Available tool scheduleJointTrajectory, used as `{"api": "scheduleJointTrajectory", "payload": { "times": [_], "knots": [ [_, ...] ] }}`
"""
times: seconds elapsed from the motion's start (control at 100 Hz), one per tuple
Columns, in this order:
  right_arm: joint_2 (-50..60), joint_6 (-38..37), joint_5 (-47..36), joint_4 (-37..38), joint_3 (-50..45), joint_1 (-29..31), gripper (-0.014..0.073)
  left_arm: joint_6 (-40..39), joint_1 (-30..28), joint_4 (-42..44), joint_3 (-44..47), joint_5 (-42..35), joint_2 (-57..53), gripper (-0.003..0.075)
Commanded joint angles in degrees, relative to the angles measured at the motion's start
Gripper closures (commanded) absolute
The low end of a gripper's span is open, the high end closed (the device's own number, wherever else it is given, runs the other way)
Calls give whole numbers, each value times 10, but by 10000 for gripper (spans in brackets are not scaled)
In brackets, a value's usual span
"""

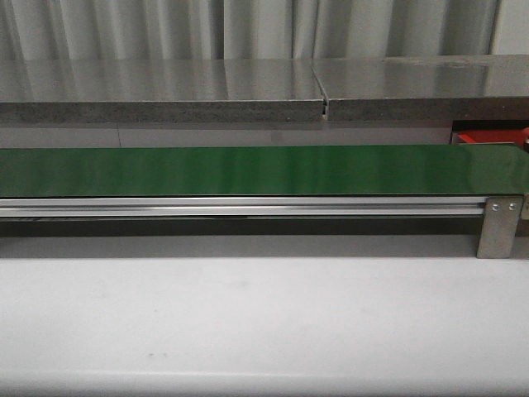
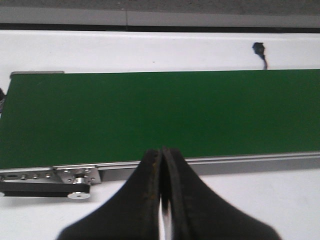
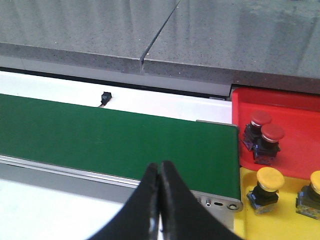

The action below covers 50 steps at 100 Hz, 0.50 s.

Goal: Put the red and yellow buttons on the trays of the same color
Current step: 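Move the left gripper over the next button in the cluster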

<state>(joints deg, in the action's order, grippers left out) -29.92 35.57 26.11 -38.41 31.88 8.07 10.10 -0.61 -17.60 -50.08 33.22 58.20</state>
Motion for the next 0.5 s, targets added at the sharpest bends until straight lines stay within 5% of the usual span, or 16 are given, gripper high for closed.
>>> {"api": "scheduleJointTrajectory", "payload": {
  "times": [0.0, 0.15, 0.37, 0.49],
  "knots": [
    [-1, 7, -30, -8, 14, -1, 669, -7, -31, -13, -34, -42, 20, 740],
    [-1, 7, -30, -8, 14, -1, 669, -7, -103, -15, -65, -13, 65, 665],
    [-1, 7, -30, -8, 14, -1, 669, -7, -189, -52, -97, 6, 132, 208],
    [-1, 7, -30, -8, 14, -1, 669, -8, -223, -76, -116, 27, 170, 192]
  ]
}}
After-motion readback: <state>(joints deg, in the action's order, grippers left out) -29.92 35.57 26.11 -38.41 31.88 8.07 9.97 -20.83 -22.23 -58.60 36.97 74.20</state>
